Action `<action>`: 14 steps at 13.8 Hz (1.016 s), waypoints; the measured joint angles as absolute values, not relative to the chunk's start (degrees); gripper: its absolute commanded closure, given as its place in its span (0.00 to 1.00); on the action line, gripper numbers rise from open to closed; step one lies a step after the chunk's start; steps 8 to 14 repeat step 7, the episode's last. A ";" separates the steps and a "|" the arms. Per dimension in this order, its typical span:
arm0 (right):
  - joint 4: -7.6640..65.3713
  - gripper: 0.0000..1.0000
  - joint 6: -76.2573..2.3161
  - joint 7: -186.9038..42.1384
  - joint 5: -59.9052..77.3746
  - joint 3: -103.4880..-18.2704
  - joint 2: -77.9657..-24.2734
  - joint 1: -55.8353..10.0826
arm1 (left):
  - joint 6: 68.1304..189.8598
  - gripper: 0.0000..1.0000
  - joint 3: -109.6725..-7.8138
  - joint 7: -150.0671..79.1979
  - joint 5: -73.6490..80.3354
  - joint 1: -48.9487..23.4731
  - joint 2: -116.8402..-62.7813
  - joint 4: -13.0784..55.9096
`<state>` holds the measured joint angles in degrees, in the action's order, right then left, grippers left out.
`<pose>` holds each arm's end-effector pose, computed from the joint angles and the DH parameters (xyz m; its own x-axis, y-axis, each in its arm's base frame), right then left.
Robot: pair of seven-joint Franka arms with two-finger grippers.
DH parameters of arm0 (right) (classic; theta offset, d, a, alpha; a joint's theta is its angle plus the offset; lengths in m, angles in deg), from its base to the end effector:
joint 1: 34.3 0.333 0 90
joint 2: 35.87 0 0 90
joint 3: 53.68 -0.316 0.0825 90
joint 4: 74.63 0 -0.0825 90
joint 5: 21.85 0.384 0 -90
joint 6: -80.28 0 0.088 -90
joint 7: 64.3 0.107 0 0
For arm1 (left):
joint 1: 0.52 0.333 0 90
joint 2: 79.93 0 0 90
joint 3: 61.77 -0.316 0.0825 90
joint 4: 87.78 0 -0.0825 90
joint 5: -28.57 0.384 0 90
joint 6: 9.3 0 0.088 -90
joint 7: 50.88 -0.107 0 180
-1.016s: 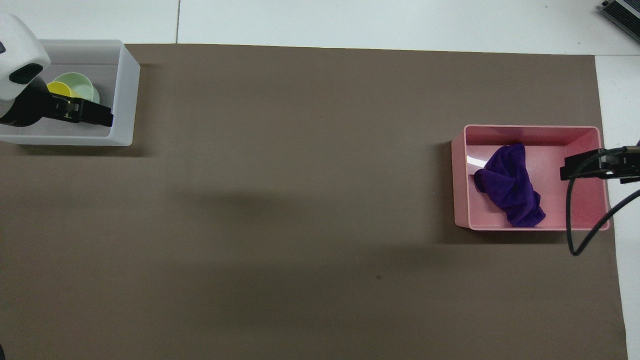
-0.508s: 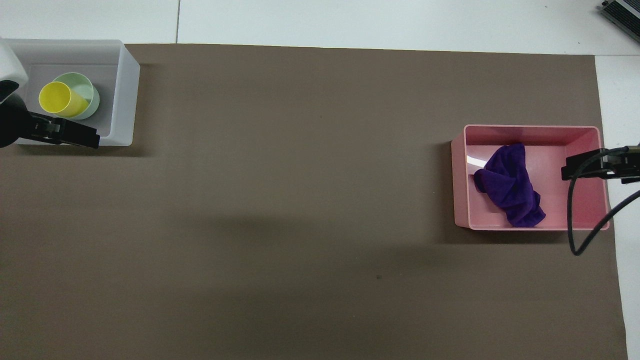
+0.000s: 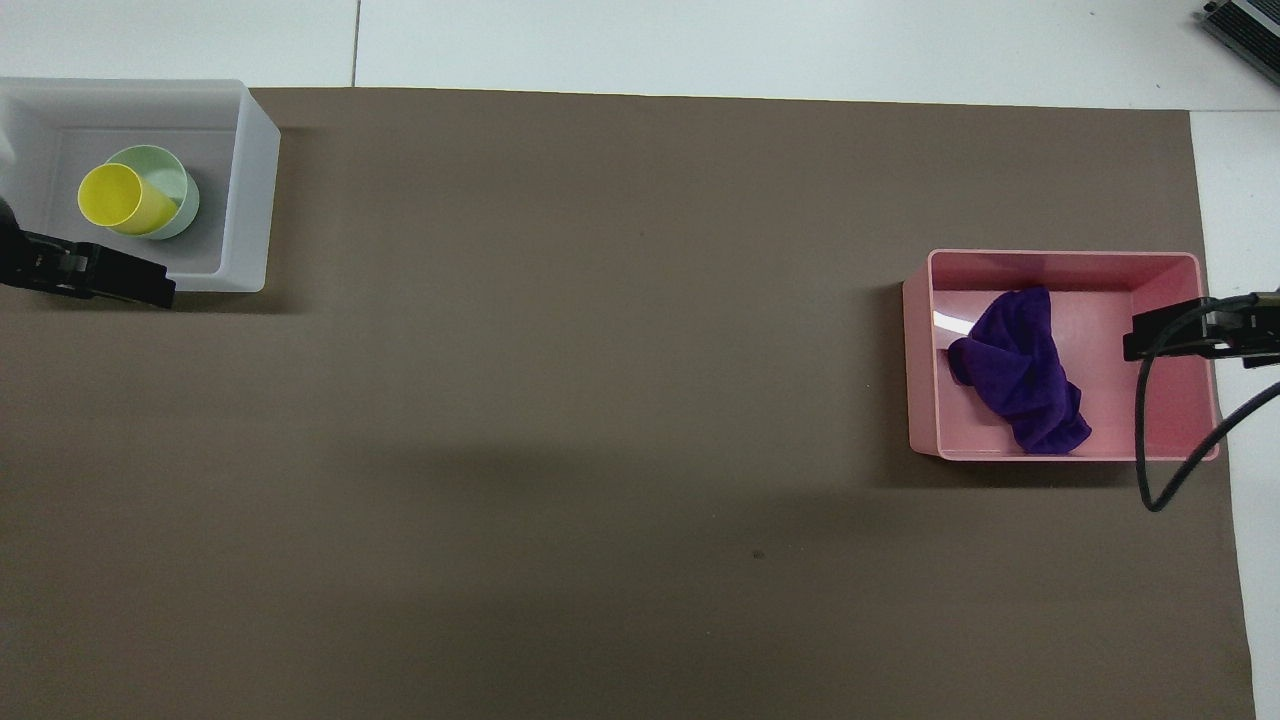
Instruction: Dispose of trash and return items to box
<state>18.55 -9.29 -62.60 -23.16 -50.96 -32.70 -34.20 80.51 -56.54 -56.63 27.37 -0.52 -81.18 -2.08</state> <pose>0.5354 -0.0277 0.6278 0.9971 -0.0754 -0.0071 -0.0752 -0.9970 0.0205 0.5592 -0.0528 0.6475 0.9804 -0.1903 0.0520 -0.1914 -0.9814 0.0178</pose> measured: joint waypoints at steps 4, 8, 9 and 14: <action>18.55 0.00 -9.29 -62.60 -23.16 -50.96 -32.70 -34.20 | 78.93 0.00 -59.72 -56.58 27.37 -2.84 -80.15 -1.19; 18.55 0.00 -9.29 -62.60 -23.16 -50.96 -32.70 -34.20 | 78.66 0.00 -60.11 -56.58 27.37 -2.84 -80.07 -0.91; 18.55 0.00 -9.29 -62.60 -23.16 -50.96 -32.70 -34.20 | 78.66 0.00 -60.11 -56.58 27.37 -2.84 -80.07 -0.91; 18.55 0.00 -9.29 -62.60 -23.16 -50.96 -32.70 -34.20 | 78.66 0.00 -60.11 -56.58 27.37 -2.84 -80.07 -0.91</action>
